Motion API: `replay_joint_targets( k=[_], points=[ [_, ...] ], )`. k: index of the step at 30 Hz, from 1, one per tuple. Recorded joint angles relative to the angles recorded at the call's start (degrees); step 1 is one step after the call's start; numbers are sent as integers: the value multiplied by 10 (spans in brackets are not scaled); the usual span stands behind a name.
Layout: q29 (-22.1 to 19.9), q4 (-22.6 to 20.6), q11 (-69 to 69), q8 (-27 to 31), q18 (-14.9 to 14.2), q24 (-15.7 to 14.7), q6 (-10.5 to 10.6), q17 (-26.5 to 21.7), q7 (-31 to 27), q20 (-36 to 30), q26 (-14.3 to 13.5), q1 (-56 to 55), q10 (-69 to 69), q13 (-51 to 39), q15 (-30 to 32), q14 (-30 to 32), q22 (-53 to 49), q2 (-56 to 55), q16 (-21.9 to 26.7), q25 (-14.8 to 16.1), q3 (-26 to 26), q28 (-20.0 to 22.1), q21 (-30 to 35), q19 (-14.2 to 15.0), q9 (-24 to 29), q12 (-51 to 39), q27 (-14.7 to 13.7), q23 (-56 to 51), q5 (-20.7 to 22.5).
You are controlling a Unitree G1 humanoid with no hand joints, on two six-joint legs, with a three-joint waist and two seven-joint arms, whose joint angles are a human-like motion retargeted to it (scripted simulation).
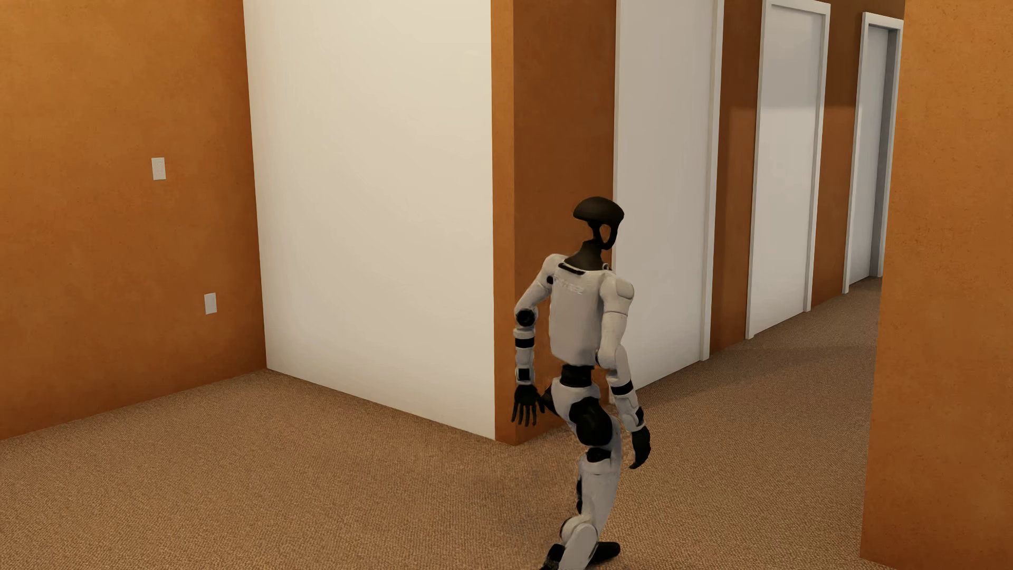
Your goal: Circle the corner
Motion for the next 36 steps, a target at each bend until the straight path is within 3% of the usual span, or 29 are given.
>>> replay_joint_targets(
  k=[1, 3, 4, 6, 7, 10, 12, 13, 15, 17, 19, 20, 21, 22, 23, 24, 26, 27, 28, 30, 31, 32, 33, 34, 35, 36],
  points=[
    [0, 12, 4, 0, 0, 0, -7, -4, 0, -17, 0, -18, -4, -18, -14, 1, 18, 12, 6, 0, 27, 0, 16, 0, 4, 11, 0, -9, 1],
    [0, 15, 16, 0, 0, 0, -29, -12, 0, -31, 0, -72, 73, -44, 3, 165, 50, 48, 11, 0, 71, 0, 21, 0, 18, 30, 0, -18, -14],
    [0, 0, 24, 0, 0, 0, -41, -12, 0, -48, 0, -83, 108, -42, 46, 184, 73, 62, 10, 0, 80, 0, 7, 0, 21, 25, 0, -17, -22],
    [0, -33, 118, 0, 0, 0, -53, -8, 0, -56, 0, -46, 127, -23, 163, 118, 81, 5, 7, 0, 80, 0, 7, 0, 3, 32, 0, 7, -31],
    [0, -51, 198, 0, 0, 0, -56, -6, 0, -39, 0, -19, 127, -19, 168, 79, 64, -46, 7, 0, 48, 0, 12, 0, 0, 39, 0, 22, -18],
    [0, -123, 413, 0, 0, 0, -63, 2, 0, -49, 0, 153, 45, 17, 66, 6, 11, -201, 11, 0, -50, 0, 37, 0, 25, -16, 0, 39, 20],
    [0, -141, 394, 0, 0, 0, -60, -1, 0, 19, 0, 268, -20, 44, 23, -62, -49, -325, 14, 0, -108, 0, 75, 0, 29, -58, 0, 54, 47],
    [0, -124, 325, 0, 0, 0, -55, 0, 0, 53, 0, 330, -42, 62, 22, -95, -82, -357, 19, 0, -142, 0, 81, 0, 32, -76, 0, 62, 65],
    [0, -107, 150, 0, 0, 0, -55, 3, 0, 123, 0, 417, -76, 90, 59, -155, -146, -415, 27, 0, -193, 0, 98, 0, 20, -119, 0, 79, 62],
    [0, -96, -35, 0, 0, 0, -58, 4, 0, 166, 0, 485, -91, 117, 77, -196, -198, -440, 39, 0, -216, 0, 101, 0, -1, -168, 0, 84, 61],
    [0, -54, -21, 0, 0, 0, -56, 3, 0, 201, 0, 534, -78, 132, 66, -176, -230, -464, 43, 0, -259, 0, 101, 0, -8, -185, 0, 89, 51],
    [0, -23, 59, 0, 0, 0, -43, 3, 0, 211, 0, 541, -43, 130, 110, -131, -231, -490, 38, 0, -270, 0, 109, 0, -9, -181, 0, 104, 58],
    [0, 10, 134, 0, 0, 0, -20, 5, 0, 212, 0, 535, 24, 118, 117, -51, -211, -497, 21, 0, -265, 0, 122, 0, -1, -167, 0, 135, 84],
    [0, 22, 171, 0, 0, 0, -17, 10, 0, 208, 0, 501, 133, 98, 89, 41, -189, -467, 16, 0, -249, 0, 124, 0, 4, -150, 0, 153, 99],
    [0, 6, 182, 0, 0, 0, -24, 20, 0, 177, 0, 427, 286, 92, 54, 107, -166, -438, 19, 0, -227, 0, 109, 0, 0, -143, 0, 138, 109],
    [0, 7, 160, 0, 0, 0, -19, 26, 0, 140, 0, 364, 407, 84, 45, 101, -135, -384, 15, 0, -183, 0, 100, 0, 7, -141, 0, 112, 132],
    [0, -28, 98, 0, 0, 0, -47, 37, 0, 104, 0, 245, 489, 51, 49, 89, -92, -282, 10, 0, -91, 0, 70, 0, 12, -99, 0, 45, 143],
    [0, -43, 60, 0, 0, 0, -63, 41, 0, 113, 0, 196, 450, 36, 49, 105, -86, -220, 11, 0, -55, 0, 65, 0, 15, -60, 0, 3, 143],
    [0, -53, 28, 0, 0, 0, -62, 38, 0, 59, 0, 156, 357, 19, 46, 147, 10, -165, -9, 0, -31, 0, 41, 0, 18, -60, 0, -35, 140],
    [0, -60, -24, 0, 0, 0, -71, 37, 0, 0, 0, 98, 112, -14, 30, 224, 22, -68, 3, 0, 17, 0, 17, 0, 14, -6, 0, -118, 127],
    [0, -54, -34, 0, 0, 0, -65, 30, 0, -13, 0, 86, -1, -35, 10, 143, 36, -28, 0, 0, 35, 0, 0, 0, 10, 14, 0, -149, 124],
    [0, -46, -35, 0, 0, 0, -60, 23, 0, -34, 0, 71, -63, -53, -12, -31, 41, -3, 1, 0, 54, 0, -7, 0, 5, 31, 0, -172, 118],
    [0, -37, -29, 0, 0, 0, -56, 18, 0, -43, 0, 55, -48, -65, -34, -146, 47, 16, 0, 0, 72, 0, -22, 0, 0, 46, 0, -185, 107],
    [0, -40, -16, 0, 0, 0, -57, 18, 0, -55, 0, 41, -52, -71, -32, -149, 53, 35, -1, 0, 92, 0, -33, 0, 3, 58, 0, -186, 95],
    [0, -50, 0, 0, 0, 0, -63, 23, 0, -65, 0, 30, -40, -69, -5, -45, 62, 60, -2, 0, 104, 0, -45, 0, 6, 65, 0, -168, 81],
    [0, -67, 35, 0, 0, 0, -71, 31, 0, -72, 0, 9, -15, -60, 66, 105, 70, 58, -4, 0, 100, 0, -51, 0, -6, 68, 0, -145, 71]
  ],
)
